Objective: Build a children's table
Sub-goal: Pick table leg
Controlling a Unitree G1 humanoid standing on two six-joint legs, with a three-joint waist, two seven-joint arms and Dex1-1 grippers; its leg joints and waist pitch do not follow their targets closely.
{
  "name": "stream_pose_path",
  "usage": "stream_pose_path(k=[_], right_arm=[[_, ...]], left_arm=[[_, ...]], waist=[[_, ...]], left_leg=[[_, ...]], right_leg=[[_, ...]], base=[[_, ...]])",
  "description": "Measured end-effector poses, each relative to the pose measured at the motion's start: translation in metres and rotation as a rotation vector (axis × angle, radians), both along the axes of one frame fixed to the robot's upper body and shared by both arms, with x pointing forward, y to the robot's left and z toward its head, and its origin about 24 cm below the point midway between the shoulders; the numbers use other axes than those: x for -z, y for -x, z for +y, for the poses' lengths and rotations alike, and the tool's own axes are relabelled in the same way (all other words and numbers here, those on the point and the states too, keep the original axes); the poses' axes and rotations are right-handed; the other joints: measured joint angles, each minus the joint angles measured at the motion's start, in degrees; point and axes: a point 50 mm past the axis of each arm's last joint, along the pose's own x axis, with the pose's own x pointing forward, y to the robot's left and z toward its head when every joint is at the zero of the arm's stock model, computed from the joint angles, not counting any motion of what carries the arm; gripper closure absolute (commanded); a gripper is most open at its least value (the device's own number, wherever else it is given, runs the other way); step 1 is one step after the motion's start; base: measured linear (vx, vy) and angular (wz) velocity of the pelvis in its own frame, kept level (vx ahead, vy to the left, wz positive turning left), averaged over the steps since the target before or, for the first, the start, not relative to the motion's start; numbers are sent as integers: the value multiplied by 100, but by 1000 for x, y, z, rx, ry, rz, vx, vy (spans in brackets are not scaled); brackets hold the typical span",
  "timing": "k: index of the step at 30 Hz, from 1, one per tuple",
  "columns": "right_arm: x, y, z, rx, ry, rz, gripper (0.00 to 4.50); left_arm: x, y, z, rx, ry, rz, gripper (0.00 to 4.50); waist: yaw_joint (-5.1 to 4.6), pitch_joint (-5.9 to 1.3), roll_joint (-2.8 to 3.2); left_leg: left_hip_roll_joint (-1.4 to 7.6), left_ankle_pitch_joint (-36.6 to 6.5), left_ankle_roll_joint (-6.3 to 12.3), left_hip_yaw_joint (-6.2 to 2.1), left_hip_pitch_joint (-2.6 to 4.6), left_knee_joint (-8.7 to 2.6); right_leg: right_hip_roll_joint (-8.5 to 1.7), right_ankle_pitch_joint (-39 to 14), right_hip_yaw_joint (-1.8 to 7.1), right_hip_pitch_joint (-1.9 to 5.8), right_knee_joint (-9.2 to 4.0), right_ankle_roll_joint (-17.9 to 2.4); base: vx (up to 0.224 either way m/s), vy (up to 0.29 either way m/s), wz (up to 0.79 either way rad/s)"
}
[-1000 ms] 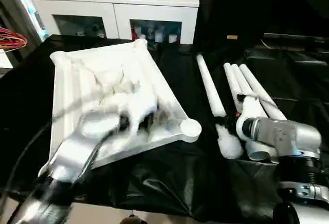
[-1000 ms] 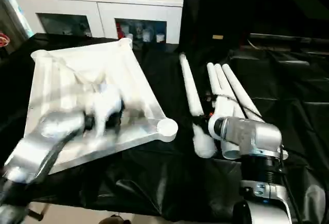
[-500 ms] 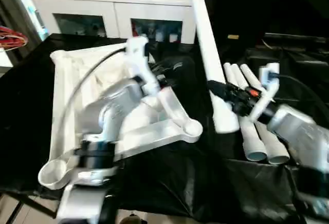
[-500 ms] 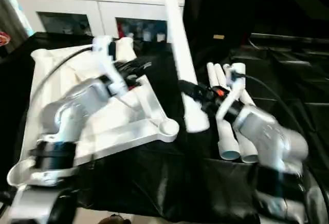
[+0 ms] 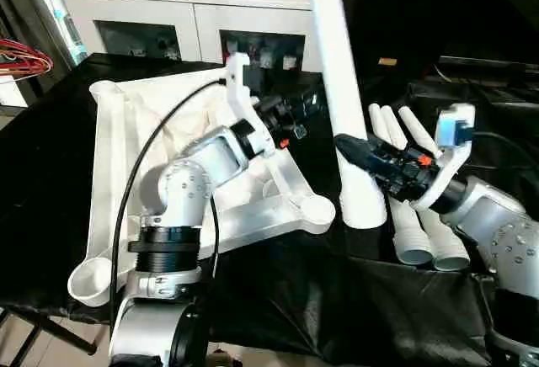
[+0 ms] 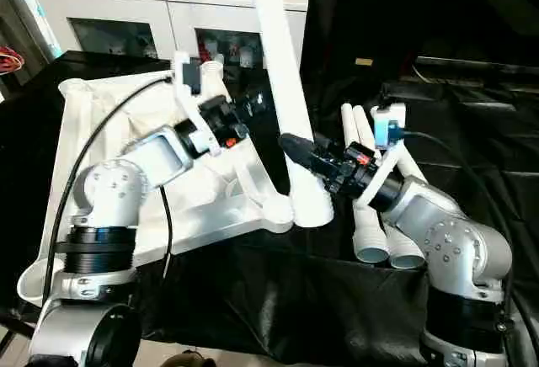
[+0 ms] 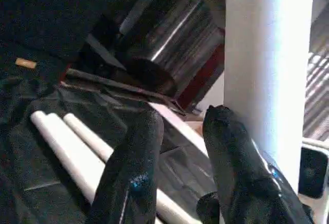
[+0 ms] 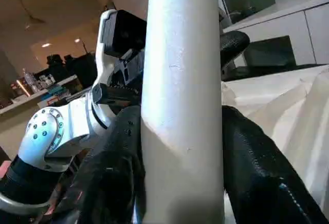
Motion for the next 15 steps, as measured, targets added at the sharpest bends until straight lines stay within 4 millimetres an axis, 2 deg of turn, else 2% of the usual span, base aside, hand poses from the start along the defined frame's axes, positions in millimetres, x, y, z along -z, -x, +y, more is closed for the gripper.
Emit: stream_pose_path(k=[4, 6, 10, 15], right_arm=[[0, 1, 0, -2, -13, -5, 266], [-2, 2, 0, 2, -17, -7, 266], [-6, 2, -1, 11, -47, -10, 266], [-10, 1, -6, 58, -58, -12, 266]], left_arm=[[0, 1, 2, 15, 24, 20, 250], [0, 1, 3, 16, 26, 19, 221], [0, 1, 3, 23, 41, 22, 191], [-4, 6, 4, 97, 159, 51, 147]], waist=[[-2, 0, 0], [-3, 0, 1], [-5, 0, 1], [-6, 0, 2]], left_leg=[[0, 0, 0, 0, 0, 0], [0, 0, 0, 0, 1, -1], [0, 0, 0, 0, 0, -2], [-1, 0, -1, 0, -1, -5]], right_leg=[[0, 0, 0, 0, -1, 0], [0, 0, 0, 0, -1, 1], [0, 0, 0, 0, -2, 1], [0, 0, 0, 1, -11, 1]], base=[[0, 0, 0], [0, 0, 0], [0, 0, 0], [0, 0, 0]])
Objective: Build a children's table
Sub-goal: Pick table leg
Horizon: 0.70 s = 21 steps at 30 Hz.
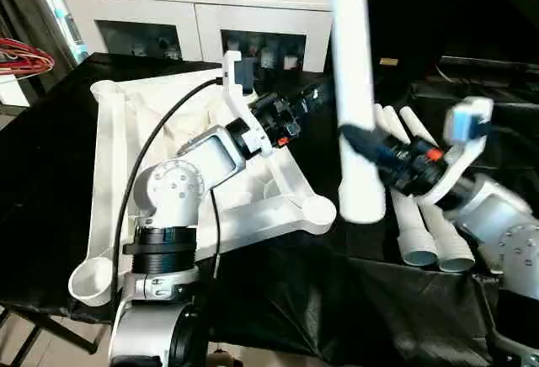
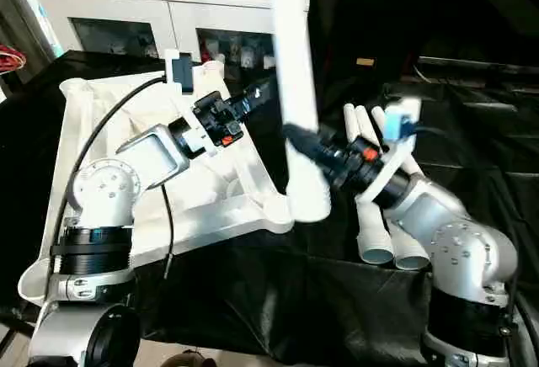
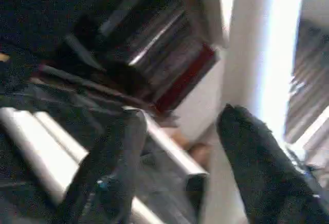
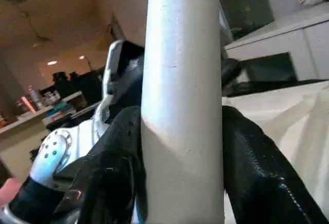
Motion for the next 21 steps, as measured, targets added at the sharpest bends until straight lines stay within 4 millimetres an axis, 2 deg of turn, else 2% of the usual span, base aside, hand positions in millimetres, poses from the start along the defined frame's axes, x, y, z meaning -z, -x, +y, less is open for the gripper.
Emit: stream_pose_path(k=[5, 9, 13, 17, 21], right_arm=[[12, 3, 5, 3, 53, 48, 266], [11, 4, 6, 9, 73, 44, 266], [17, 5, 10, 15, 143, 58, 266], [26, 6, 25, -3, 250, 49, 266], [26, -4, 33, 88, 364, 3, 266]], left_arm=[[-6, 4, -1, 43, 64, -16, 136], [-6, 4, 0, 48, 70, -18, 136], [-2, 2, -3, 12, -35, -24, 136], [6, -1, -16, -39, -161, 2, 136], [0, -12, -23, -150, -233, 45, 174]], waist=[[-8, 2, 11], [-16, 2, 24], [-6, 0, 26], [-11, 0, 26], [-21, 1, 26]], left_leg=[[0, 0, 0, 0, -1, -8], [0, 0, 0, 0, 0, -12], [-1, 0, 0, 0, 0, -19], [-2, -1, 0, 0, -4, -30], [-3, -1, 0, 0, -15, -30]], right_leg=[[1, 0, 0, 2, -12, 0], [1, -1, -1, 1, -15, 2], [1, 0, -2, 6, -27, 7], [2, 9, -2, 9, -50, 22], [2, 21, -2, 6, -62, 29]], base=[[0, 0, 0], [0, 0, 0], [0, 0, 0], [0, 0, 0], [0, 0, 0]])
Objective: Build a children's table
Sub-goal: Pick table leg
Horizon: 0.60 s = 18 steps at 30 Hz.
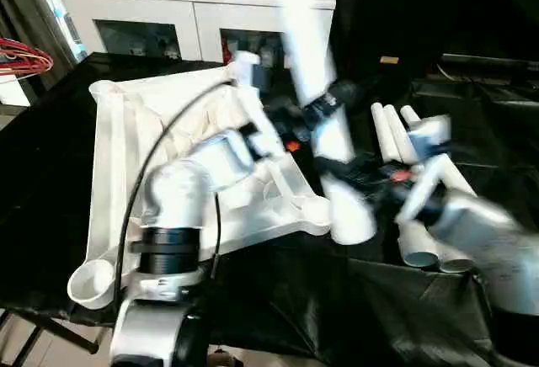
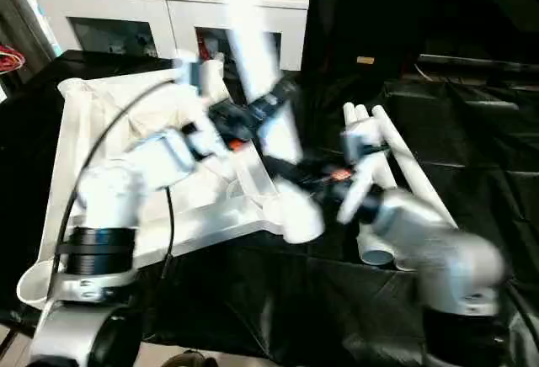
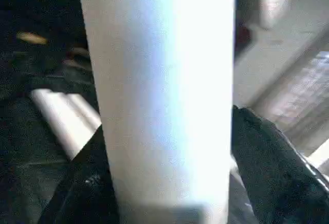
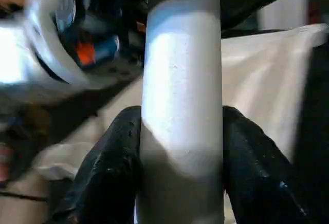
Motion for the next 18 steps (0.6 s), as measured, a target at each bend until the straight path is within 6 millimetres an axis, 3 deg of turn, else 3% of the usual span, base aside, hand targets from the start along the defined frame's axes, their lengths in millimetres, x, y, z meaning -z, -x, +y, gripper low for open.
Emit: stream_pose_path(k=[8, 18], right_arm=[[16, -15, 9, 165, 173, -28, 267], [21, -19, 22, 208, 185, -29, 268]], left_arm=[[-7, -11, 2, -169, -45, 33, 249], [-1, -18, 6, -289, -102, 51, 271]], waist=[[-25, 2, -3], [-71, 3, -6]], left_leg=[[0, -3, 5, 0, -9, 1], [-1, -6, 11, 0, -14, 9]], right_leg=[[0, 0, -1, -5, -3, 0], [0, 2, 0, -4, -5, 0]], base=[[0, 0, 0], [0, 0, 0]])
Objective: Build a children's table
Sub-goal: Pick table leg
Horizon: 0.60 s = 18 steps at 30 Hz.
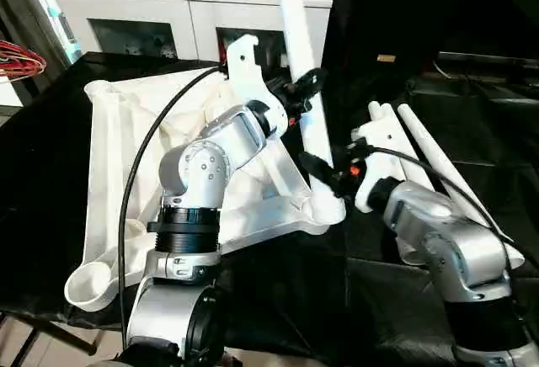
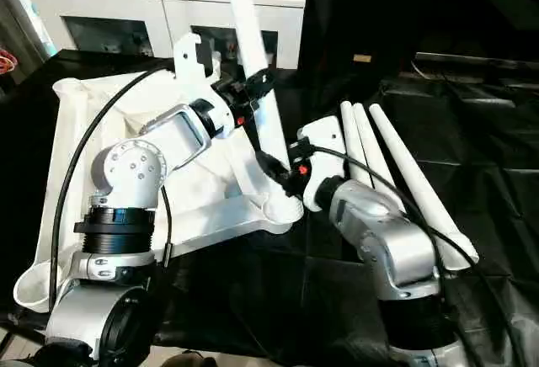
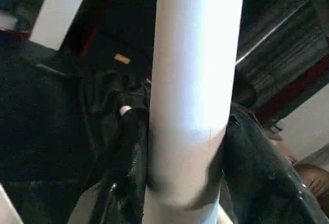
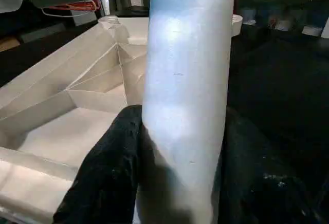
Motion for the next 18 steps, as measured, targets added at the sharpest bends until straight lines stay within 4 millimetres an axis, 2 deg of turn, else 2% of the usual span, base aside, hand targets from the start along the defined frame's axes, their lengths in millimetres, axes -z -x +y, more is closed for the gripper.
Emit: stream_pose_path(k=[12, 14, 18], right_arm=[[-4, -1, 1, -10, -10, -12, 268], [-4, -1, 0, -15, -24, -10, 212], [-8, 1, 0, -82, -94, -2, 181]], left_arm=[[-2, 1, -3, 19, -14, -64, 273], [-1, 2, -2, 29, -9, -72, 273], [2, 3, -1, 82, -24, -95, 273]], waist=[[-34, 0, 0], [-35, 0, 0], [-31, 0, 0]], left_leg=[[0, 0, 0, 0, 0, 0], [0, 0, 0, 0, 0, 0], [0, 0, 2, 0, 1, 0]], right_leg=[[0, 0, -1, -1, 0, 0], [0, 0, -1, -1, 0, -1], [0, 0, 0, 0, 0, -1]], base=[[0, 0, 0], [0, 0, 0], [0, 0, 0]])
